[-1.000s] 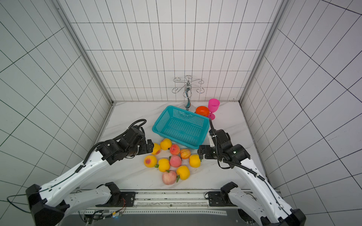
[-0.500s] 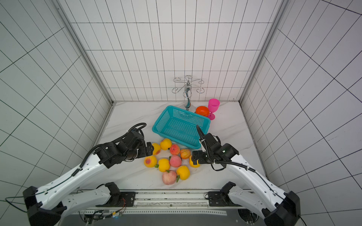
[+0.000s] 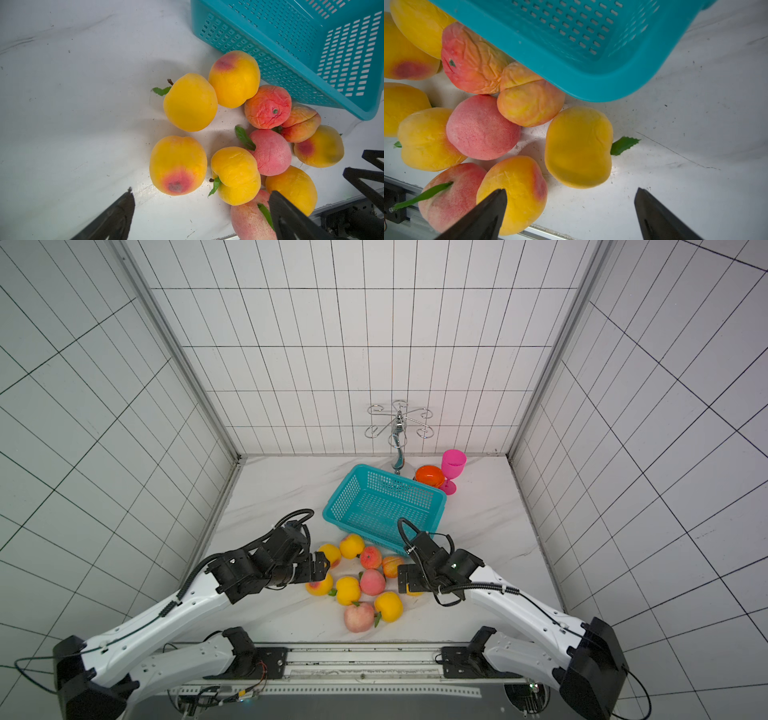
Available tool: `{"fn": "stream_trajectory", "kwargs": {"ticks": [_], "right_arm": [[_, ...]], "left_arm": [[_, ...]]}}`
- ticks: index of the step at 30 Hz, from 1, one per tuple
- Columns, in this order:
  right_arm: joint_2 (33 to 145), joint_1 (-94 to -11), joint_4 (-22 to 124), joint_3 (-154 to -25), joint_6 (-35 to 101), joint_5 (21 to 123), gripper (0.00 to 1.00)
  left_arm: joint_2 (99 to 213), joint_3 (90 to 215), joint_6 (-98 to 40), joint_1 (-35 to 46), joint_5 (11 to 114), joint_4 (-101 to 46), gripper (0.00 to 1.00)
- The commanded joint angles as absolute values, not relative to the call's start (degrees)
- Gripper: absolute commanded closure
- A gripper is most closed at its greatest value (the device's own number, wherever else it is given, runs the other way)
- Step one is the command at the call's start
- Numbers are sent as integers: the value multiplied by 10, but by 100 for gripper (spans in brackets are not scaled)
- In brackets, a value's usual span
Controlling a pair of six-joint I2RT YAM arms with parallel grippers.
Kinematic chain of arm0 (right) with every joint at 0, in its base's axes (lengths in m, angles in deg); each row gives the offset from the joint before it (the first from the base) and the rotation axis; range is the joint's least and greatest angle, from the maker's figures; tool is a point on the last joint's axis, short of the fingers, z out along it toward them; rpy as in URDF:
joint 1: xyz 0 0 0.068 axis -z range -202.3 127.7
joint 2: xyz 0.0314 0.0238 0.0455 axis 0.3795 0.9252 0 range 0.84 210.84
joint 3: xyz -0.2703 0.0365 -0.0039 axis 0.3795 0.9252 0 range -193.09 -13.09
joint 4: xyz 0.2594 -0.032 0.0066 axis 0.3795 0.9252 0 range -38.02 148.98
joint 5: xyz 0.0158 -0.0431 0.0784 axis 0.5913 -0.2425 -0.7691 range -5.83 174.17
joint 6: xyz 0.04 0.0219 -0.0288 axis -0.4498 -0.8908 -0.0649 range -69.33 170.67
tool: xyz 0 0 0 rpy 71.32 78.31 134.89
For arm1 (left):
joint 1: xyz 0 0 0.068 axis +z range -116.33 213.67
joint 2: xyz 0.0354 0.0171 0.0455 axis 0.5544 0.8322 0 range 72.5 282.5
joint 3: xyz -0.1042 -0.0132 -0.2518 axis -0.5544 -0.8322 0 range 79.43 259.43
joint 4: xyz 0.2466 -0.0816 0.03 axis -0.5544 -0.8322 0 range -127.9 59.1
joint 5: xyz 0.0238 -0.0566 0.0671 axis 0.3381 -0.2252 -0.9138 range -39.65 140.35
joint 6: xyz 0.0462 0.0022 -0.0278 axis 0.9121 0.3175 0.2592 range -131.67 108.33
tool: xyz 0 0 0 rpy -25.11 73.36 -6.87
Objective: Put the peaches into the basket
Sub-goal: Pick up the peach from the center of the board.
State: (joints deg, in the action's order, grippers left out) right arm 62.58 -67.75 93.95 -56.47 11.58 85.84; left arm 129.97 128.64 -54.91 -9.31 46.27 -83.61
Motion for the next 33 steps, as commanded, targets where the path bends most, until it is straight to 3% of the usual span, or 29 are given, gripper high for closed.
{"fn": "stream_trajectory", "kwargs": {"ticks": [1,20,33], "right_arm": [[643,-683,880,-530,94,870,0],[717,-684,855,-531,94,891,5],[696,-690,862,-507,86,900,17]], "left_arm": [[1313,1304,-528,-69,489,-840,1],[1341,1304,-486,-14,540,-847,1],[1316,1298,-479,8,541,-864,2]]}}
